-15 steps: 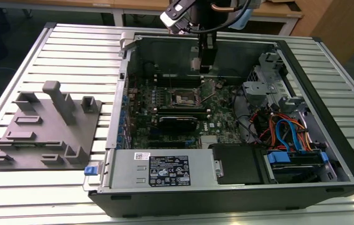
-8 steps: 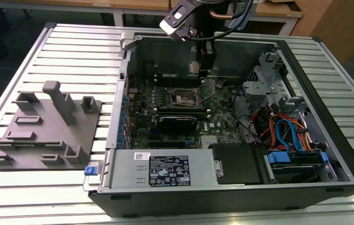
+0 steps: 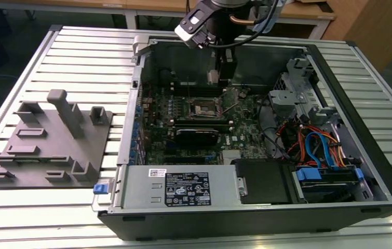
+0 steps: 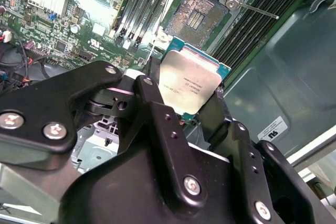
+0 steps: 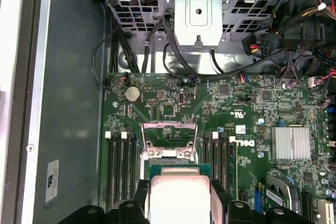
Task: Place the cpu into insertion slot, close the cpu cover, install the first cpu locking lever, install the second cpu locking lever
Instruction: 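Place the cpu into insertion slot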
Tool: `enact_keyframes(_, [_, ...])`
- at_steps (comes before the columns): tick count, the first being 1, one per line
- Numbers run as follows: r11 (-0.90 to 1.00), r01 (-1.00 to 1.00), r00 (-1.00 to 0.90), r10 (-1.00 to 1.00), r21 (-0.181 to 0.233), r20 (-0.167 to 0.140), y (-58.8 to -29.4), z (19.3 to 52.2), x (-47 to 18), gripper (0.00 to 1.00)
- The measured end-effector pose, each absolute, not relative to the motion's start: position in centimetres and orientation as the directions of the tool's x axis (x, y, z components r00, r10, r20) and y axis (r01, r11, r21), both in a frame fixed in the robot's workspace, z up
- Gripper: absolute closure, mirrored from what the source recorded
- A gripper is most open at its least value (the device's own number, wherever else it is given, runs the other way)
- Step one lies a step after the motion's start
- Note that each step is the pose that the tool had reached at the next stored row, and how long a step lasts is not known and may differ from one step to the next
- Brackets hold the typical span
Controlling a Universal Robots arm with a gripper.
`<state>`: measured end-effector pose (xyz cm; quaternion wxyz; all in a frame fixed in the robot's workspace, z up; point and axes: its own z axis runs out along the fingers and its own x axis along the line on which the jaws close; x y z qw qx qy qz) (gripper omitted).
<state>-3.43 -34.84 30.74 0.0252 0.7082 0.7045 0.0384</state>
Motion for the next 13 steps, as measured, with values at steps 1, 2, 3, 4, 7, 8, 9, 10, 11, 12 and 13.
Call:
enact_keyframes(1, [-0.006,0.996,0.004,1.000,0.090,0.019,-34.84,30.74,-3.44,0.46])
enact_keyframes(2, [-0.006,0.996,0.004,1.000,0.090,0.019,-34.84,30.74,-3.44,0.46])
enact_keyframes(3, [-0.006,0.996,0.005,1.000,0.090,0.019,-34.84,30.74,-3.44,0.46])
enact_keyframes(4, [-0.006,0.996,0.004,1.000,0.090,0.019,-34.84,30.74,-3.44,0.46])
enact_keyframes(7, [-0.006,0.996,0.004,1.000,0.090,0.019,-34.84,30.73,-3.45,0.46])
enact_keyframes(8, [-0.006,0.996,0.004,1.000,0.090,0.019,-34.84,30.73,-3.45,0.46])
enact_keyframes(9, [-0.006,0.996,0.004,1.000,0.090,0.019,-34.84,30.73,-3.45,0.46])
enact_keyframes(10, [-0.006,0.996,0.005,1.000,0.090,0.019,-34.84,30.73,-3.46,0.46])
enact_keyframes(11, [-0.006,0.996,0.005,1.000,0.090,0.019,-34.84,30.73,-3.46,0.46])
enact_keyframes(12, [-0.006,0.996,0.005,1.000,0.090,0.019,-34.84,30.72,-3.48,0.46])
enact_keyframes(13, [-0.006,0.996,0.005,1.000,0.090,0.019,-34.84,30.72,-3.51,0.46])
